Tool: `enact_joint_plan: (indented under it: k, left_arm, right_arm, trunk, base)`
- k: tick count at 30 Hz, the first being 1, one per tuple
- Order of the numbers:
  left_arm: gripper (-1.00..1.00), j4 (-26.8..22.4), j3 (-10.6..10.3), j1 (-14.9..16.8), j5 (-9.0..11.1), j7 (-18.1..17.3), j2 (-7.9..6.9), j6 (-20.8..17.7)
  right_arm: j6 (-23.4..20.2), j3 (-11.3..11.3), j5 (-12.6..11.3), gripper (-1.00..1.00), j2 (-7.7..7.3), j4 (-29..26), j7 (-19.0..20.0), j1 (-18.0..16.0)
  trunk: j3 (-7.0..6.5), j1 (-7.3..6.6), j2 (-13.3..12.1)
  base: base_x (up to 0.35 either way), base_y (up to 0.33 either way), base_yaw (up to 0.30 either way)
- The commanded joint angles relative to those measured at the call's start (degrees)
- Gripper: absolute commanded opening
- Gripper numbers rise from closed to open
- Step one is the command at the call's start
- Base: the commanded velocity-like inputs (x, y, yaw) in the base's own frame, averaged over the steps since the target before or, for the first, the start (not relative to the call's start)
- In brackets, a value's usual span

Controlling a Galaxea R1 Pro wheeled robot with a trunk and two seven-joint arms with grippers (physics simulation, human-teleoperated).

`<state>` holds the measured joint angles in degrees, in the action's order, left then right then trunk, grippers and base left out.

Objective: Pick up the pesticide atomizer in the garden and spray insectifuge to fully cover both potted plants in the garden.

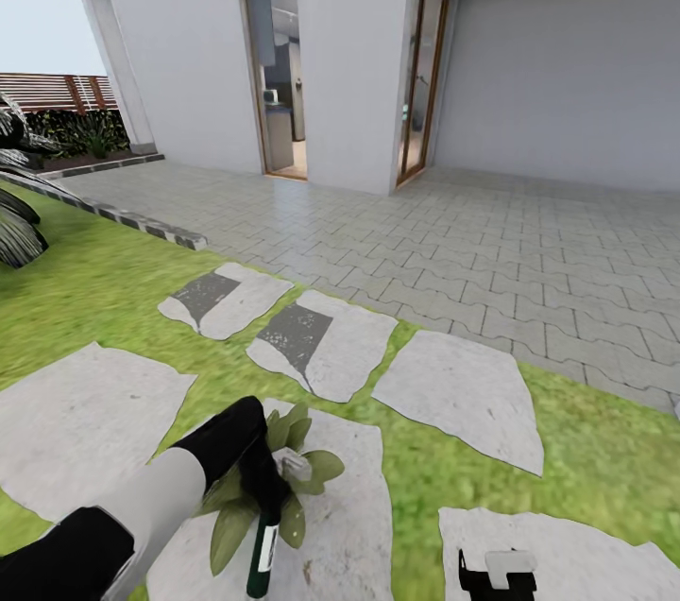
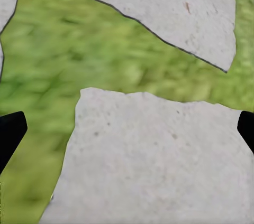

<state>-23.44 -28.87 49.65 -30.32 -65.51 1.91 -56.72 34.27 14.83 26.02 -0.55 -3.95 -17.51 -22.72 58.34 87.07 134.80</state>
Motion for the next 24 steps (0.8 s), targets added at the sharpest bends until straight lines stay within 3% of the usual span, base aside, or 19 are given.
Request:
enact_joint_plan:
  k: [1, 7, 14, 24]
  left_arm:
    - [-1.0, -0.06, -0.07, 0.35, -0.75, -0.88, 0.01, -0.36]
    - [-1.0, 0.12, -2.86, 0.44, -3.79, -4.79, -0.25, -0.28]
    - [-1.0, 0.32, -3.21, -0.06, -6.21, -5.5, -0.71, -0.3]
    - [-1.0, 2.8, -3.22, -0.07, -6.66, -5.55, -0.59, -0.3]
  right_arm:
    - [0.12, 0.29, 0.61, 1.0, 0.0, 0.08, -0.33, -0.04]
    - [0.16, 0.29, 0.61, 1.0, -0.03, 0.08, -0.32, -0.04]
    - [0.15, 0.29, 0.61, 1.0, 0.02, 0.08, -0.33, -0.04]
    - [0.15, 0.29, 0.61, 1.0, 0.01, 0.08, -0.33, -0.04]
  trunk:
    - [0.06, -0.01, 0.02]
    - [0.06, -0.01, 0.02]
    - [0.07, -0.01, 0.02]
    - [0.28, -0.01, 0.02]
  base:
    - [0.0, 0.0, 0.0]
    - [0.0, 0.0, 0.0]
    - [0.0, 0.0, 0.022]
    - [0.0, 0.0, 0.239]
